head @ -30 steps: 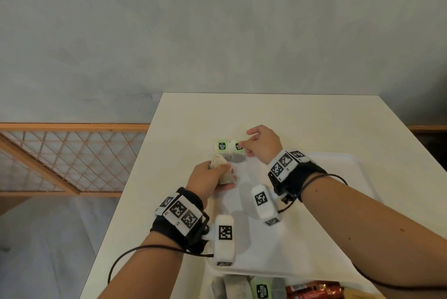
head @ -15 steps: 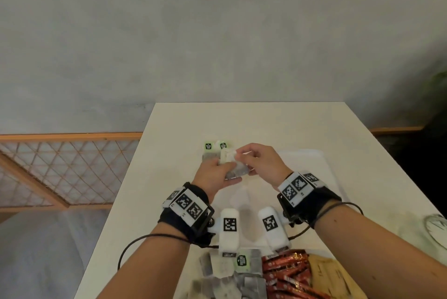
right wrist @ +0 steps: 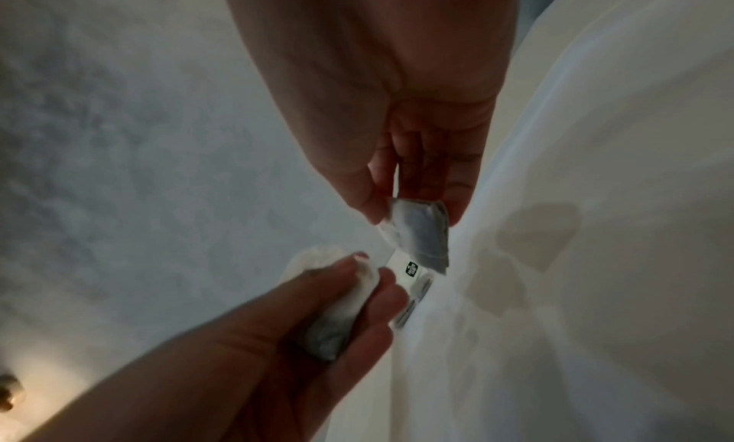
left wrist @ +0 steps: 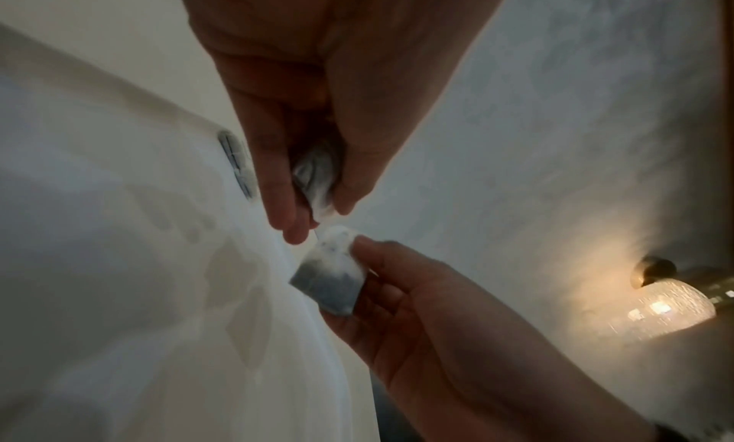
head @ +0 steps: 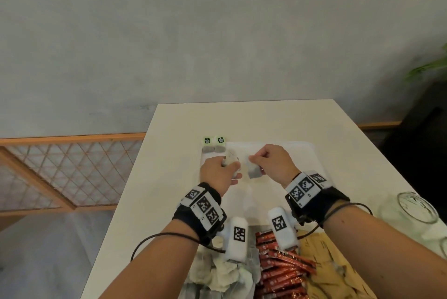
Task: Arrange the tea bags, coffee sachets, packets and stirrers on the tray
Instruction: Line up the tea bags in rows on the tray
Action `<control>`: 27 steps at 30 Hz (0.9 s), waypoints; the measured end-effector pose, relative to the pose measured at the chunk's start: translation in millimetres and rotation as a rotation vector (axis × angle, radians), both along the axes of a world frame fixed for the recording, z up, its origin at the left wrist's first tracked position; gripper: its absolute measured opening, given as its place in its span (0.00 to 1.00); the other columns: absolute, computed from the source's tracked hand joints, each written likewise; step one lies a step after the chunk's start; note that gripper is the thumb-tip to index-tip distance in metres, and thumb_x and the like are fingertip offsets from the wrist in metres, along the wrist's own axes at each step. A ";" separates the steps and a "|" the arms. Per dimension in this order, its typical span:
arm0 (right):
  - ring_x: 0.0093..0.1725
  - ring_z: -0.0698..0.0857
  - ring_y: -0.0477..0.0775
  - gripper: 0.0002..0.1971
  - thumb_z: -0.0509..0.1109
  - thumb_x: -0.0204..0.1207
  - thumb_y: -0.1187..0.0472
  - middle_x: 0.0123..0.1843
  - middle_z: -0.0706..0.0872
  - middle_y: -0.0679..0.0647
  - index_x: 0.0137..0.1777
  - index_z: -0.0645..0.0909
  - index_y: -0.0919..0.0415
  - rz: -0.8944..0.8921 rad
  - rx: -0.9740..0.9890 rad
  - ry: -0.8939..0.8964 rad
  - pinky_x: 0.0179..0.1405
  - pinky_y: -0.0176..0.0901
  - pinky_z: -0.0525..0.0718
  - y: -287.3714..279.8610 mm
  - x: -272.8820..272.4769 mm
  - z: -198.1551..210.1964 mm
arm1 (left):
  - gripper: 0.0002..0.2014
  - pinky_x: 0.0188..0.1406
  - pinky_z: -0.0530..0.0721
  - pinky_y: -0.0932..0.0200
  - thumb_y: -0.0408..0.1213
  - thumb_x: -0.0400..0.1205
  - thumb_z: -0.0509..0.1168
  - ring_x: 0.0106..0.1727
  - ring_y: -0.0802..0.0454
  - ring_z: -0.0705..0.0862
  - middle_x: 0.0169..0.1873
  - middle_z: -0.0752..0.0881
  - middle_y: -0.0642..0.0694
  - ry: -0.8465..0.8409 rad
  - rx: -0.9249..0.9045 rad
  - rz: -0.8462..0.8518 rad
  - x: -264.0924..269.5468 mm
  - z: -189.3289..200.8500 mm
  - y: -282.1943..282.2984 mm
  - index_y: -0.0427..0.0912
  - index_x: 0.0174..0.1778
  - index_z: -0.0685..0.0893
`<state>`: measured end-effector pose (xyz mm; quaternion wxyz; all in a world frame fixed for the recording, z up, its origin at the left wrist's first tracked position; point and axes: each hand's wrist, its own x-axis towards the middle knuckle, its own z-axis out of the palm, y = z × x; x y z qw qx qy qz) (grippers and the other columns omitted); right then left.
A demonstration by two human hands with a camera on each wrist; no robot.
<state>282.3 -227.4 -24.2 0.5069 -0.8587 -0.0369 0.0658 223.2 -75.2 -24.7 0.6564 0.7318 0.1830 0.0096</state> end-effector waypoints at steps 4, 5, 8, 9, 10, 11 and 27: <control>0.42 0.89 0.58 0.10 0.76 0.74 0.58 0.39 0.89 0.56 0.35 0.81 0.60 0.018 -0.012 -0.025 0.48 0.58 0.89 7.1 -11.5 -0.2 | 0.08 0.37 0.90 0.59 0.37 0.80 0.71 0.41 0.46 0.91 0.37 0.90 0.40 -0.042 0.053 -0.041 -6.2 -0.3 -13.0 0.36 0.39 0.88; 0.41 0.89 0.58 0.09 0.75 0.75 0.59 0.39 0.89 0.58 0.37 0.82 0.62 0.013 0.021 -0.021 0.46 0.57 0.90 8.7 -14.4 1.1 | 0.09 0.38 0.90 0.58 0.37 0.80 0.72 0.40 0.47 0.90 0.35 0.89 0.41 -0.049 0.055 -0.038 -6.2 -0.9 -13.9 0.37 0.36 0.88; 0.40 0.91 0.61 0.10 0.71 0.79 0.59 0.41 0.90 0.62 0.43 0.84 0.68 0.004 0.155 0.019 0.44 0.54 0.91 13.2 -19.8 7.0 | 0.08 0.42 0.91 0.56 0.35 0.80 0.71 0.42 0.44 0.90 0.35 0.89 0.41 -0.050 0.057 -0.025 -3.4 -1.6 -12.8 0.37 0.36 0.89; 0.42 0.91 0.61 0.12 0.69 0.81 0.58 0.41 0.91 0.62 0.45 0.85 0.68 0.010 0.182 0.030 0.45 0.52 0.91 14.5 -21.5 9.5 | 0.07 0.43 0.91 0.56 0.35 0.80 0.72 0.44 0.44 0.91 0.37 0.91 0.39 -0.056 0.053 -0.020 -2.1 -1.8 -12.3 0.36 0.39 0.90; 0.43 0.91 0.60 0.14 0.67 0.82 0.56 0.42 0.91 0.61 0.46 0.87 0.67 0.017 0.194 0.035 0.46 0.51 0.91 15.6 -22.8 10.3 | 0.07 0.44 0.91 0.55 0.37 0.79 0.72 0.45 0.44 0.91 0.39 0.91 0.38 -0.062 0.056 -0.012 -1.3 -1.7 -11.9 0.36 0.41 0.91; 0.43 0.92 0.58 0.15 0.65 0.83 0.55 0.42 0.92 0.60 0.48 0.88 0.66 0.028 0.194 0.033 0.47 0.50 0.91 16.8 -23.8 11.0 | 0.07 0.44 0.91 0.54 0.38 0.79 0.73 0.45 0.44 0.91 0.40 0.91 0.38 -0.069 0.065 -0.002 0.0 -2.2 -11.5 0.36 0.41 0.91; 0.38 0.82 0.52 0.09 0.74 0.76 0.61 0.32 0.84 0.50 0.34 0.84 0.56 0.074 -0.078 0.188 0.43 0.46 0.78 28.3 40.9 -26.5 | 0.05 0.37 0.91 0.56 0.32 0.82 0.69 0.39 0.46 0.90 0.38 0.88 0.39 0.100 -0.149 0.009 39.9 -29.9 21.3 0.33 0.44 0.86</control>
